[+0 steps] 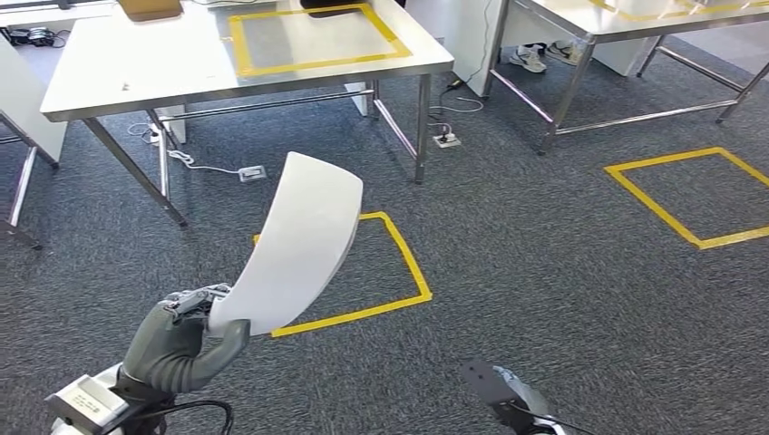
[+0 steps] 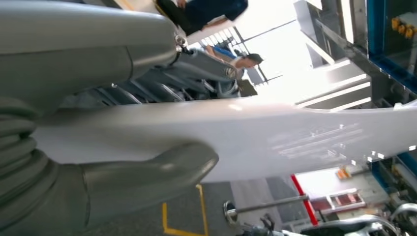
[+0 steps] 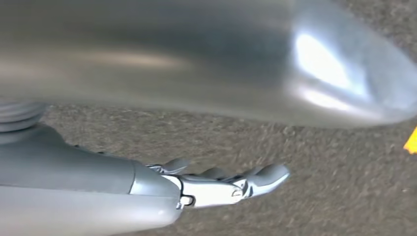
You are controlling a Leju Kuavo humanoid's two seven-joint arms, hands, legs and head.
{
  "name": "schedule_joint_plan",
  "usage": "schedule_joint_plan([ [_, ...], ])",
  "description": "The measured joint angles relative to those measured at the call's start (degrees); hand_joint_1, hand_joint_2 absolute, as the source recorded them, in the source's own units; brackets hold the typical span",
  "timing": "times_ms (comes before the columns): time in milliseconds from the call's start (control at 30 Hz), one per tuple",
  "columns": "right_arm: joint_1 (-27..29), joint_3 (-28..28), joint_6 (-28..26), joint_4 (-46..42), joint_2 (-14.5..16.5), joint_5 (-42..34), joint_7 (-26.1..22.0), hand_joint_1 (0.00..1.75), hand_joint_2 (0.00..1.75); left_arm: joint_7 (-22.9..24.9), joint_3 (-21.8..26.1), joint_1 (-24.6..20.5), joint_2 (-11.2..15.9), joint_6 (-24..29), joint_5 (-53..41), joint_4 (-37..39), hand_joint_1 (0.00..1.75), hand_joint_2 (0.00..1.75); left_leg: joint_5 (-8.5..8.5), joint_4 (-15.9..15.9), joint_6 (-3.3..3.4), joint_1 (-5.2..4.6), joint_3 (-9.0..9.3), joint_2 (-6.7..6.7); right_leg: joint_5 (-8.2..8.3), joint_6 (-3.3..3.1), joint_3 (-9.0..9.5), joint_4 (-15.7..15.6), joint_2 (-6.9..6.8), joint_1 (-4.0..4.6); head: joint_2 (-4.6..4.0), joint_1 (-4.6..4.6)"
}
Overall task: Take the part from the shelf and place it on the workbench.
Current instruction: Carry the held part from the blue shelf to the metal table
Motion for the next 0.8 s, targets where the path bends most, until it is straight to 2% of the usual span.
schedule_joint_plan([
  [33, 0.11, 0.01, 0.01, 0.05, 0.05, 0.02, -0.03, 0.00, 0.00, 0.20, -0.01, 0.21, 0.01, -0.09, -0.15, 0.00, 1.75, 1.75, -1.57, 3.72, -0.17, 0.06, -1.82, 0.31, -0.05, -0.05, -0.03, 0.07, -0.38, 0.01, 0.00, 0.00],
  [67, 0.20, 0.01, 0.01, 0.08, 0.10, 0.07, -0.04, 0.00, 0.00, 0.43, -0.02, 0.46, 0.01, -0.17, -0.31, -0.01, 1.75, 1.75, -2.25, 6.22, -0.29, 0.12, -3.06, 0.49, -0.12, -0.07, -0.06, 0.16, -0.77, 0.02, 0.00, 0.00],
  [100, 0.24, 0.01, 0.01, 0.09, 0.14, 0.13, -0.02, 0.00, 0.00, 0.62, -0.02, 0.68, 0.02, -0.27, -0.44, -0.04, 1.75, 1.75, -1.81, 6.71, -0.37, 0.20, -3.31, 0.62, -0.20, -0.03, -0.07, 0.26, -1.13, 0.01, 0.00, 0.00],
  [133, 0.23, 0.01, 0.01, 0.09, 0.20, 0.21, 0.02, 0.00, 0.00, 0.78, -0.03, 0.85, 0.02, -0.38, -0.54, -0.15, 1.75, 1.75, -0.37, 4.91, -0.40, 0.27, -2.42, 0.83, -0.30, 0.07, -0.06, 0.39, -1.44, -0.01, -0.01, 0.00],
  [200, 0.19, 0.01, 0.01, 0.09, 0.33, 0.38, 0.15, 0.00, 0.00, 0.95, -0.03, 1.06, 0.01, -0.55, -0.62, -0.50, 1.75, 1.75, 3.11, -2.62, -0.27, 0.29, 1.42, 1.97, -0.63, 0.48, 0.02, 0.76, -1.95, 0.02, -0.01, 0.00],
  [267, 0.18, 0.01, 0.01, 0.09, 0.37, 0.50, 0.21, 0.00, 0.00, 1.08, -0.03, 1.23, -0.05, -0.59, -0.63, -0.90, 1.75, 1.75, 4.64, -7.71, 0.41, 0.14, 3.83, 2.73, -0.96, 1.10, 0.05, 1.10, -2.35, 0.24, 0.00, 0.03],
  [367, 0.17, 0.01, 0.00, 0.09, 0.36, 0.56, 0.25, 0.00, 0.00, 1.49, -0.03, 1.56, -0.11, -0.59, -0.62, -1.31, 1.75, 1.75, 4.84, -8.48, 1.68, -0.05, 3.87, 1.97, -1.07, 2.09, 0.21, 1.02, -2.92, 0.24, 0.00, 0.08],
  [400, 0.17, 0.02, -0.02, 0.09, 0.36, 0.56, 0.25, 0.00, 0.00, 1.57, -0.02, 1.65, -0.13, -0.59, -0.62, -1.44, 1.75, 1.75, 4.98, -8.62, 2.06, 0.01, 3.91, 1.69, -1.48, 2.41, 0.13, 1.45, -2.68, 0.13, 0.00, 0.08],
  [433, 0.17, 0.03, -0.04, 0.09, 0.36, 0.56, 0.25, 0.00, 0.00, 1.61, -0.02, 1.72, -0.15, -0.59, -0.61, -1.56, 1.75, 1.75, 5.15, -8.78, 2.41, 0.13, 3.96, 1.45, -2.51, 2.68, -0.42, 2.87, -2.17, 0.06, 0.01, 0.09],
  [467, 0.21, 0.04, -0.07, 0.09, 0.34, 0.56, 0.25, 0.00, 0.00, 1.63, -0.01, 1.79, -0.17, -0.59, -0.61, -1.66, 1.75, 1.75, 5.28, -8.90, 2.68, 0.25, 3.99, 1.20, -4.16, 2.91, -1.61, 5.58, -1.49, 0.00, 0.01, 0.11],
  [533, 0.41, 0.07, -0.09, 0.09, 0.26, 0.50, 0.25, 0.00, 0.00, 1.66, 0.01, 1.95, -0.21, -0.59, -0.59, -1.69, 1.75, 1.75, 5.35, -8.90, 2.94, 0.21, 3.84, 0.64, -7.95, 3.11, -5.33, 13.36, -0.44, 0.04, 0.01, 0.13],
  [567, 0.56, 0.07, -0.10, 0.09, 0.22, 0.46, 0.25, 0.00, 0.00, 1.67, 0.01, 2.07, -0.22, -0.59, -0.59, -1.68, 1.75, 1.75, 5.36, -8.89, 2.98, 0.18, 3.80, 0.28, -8.93, 3.10, -6.87, 16.42, -0.27, 0.08, 0.00, 0.13],
  [600, 0.68, 0.07, -0.10, 0.09, 0.21, 0.42, 0.25, 0.00, 0.00, 1.68, 0.02, 2.16, -0.22, -0.59, -0.58, -1.67, 1.75, 1.75, 5.37, -8.88, 2.98, 0.14, 3.80, -0.11, -8.73, 2.99, -7.47, 17.45, -0.19, 0.11, 0.01, 0.13],
  [633, 0.75, 0.08, -0.10, 0.09, 0.21, 0.40, 0.25, 0.00, 0.00, 1.69, 0.02, 2.22, -0.22, -0.59, -0.58, -1.67, 1.75, 1.75, 5.39, -8.87, 2.97, 0.12, 3.85, -0.52, -7.43, 2.82, -6.95, 16.20, -0.11, 0.13, 0.01, 0.13],
  [700, 0.76, 0.07, -0.10, 0.09, 0.18, 0.40, 0.25, 0.00, 0.00, 1.69, 0.02, 2.24, -0.24, -0.59, -0.58, -1.68, 1.75, 1.75, 5.41, -8.85, 2.86, 0.12, 3.97, -1.34, -3.31, 2.26, -3.29, 8.49, 0.73, 0.13, 0.01, 0.13],
  [733, 0.74, 0.07, -0.10, 0.09, 0.14, 0.40, 0.25, 0.00, 0.00, 1.69, 0.02, 2.23, -0.25, -0.59, -0.58, -1.68, 1.75, 1.75, 5.40, -8.77, 2.66, 0.04, 3.95, -1.68, -1.89, 2.02, -1.52, 4.75, 1.36, 0.21, 0.01, 0.12],
  [767, 0.72, 0.07, -0.10, 0.09, 0.09, 0.40, 0.25, 0.00, 0.00, 1.70, 0.02, 2.24, -0.26, -0.59, -0.58, -1.69, 1.75, 1.75, 5.41, -8.73, 2.37, 0.00, 3.86, -2.00, -1.12, 1.81, -0.36, 2.18, 1.82, 0.29, 0.00, 0.13],
  [800, 0.72, 0.07, -0.10, 0.09, 0.04, 0.40, 0.25, 0.00, 0.00, 1.70, 0.02, 2.25, -0.26, -0.59, -0.58, -1.69, 1.75, 1.75, 5.46, -8.75, 2.01, 0.00, 3.76, -2.27, -0.98, 1.61, 0.09, 1.06, 2.10, 0.41, 0.00, 0.13],
])
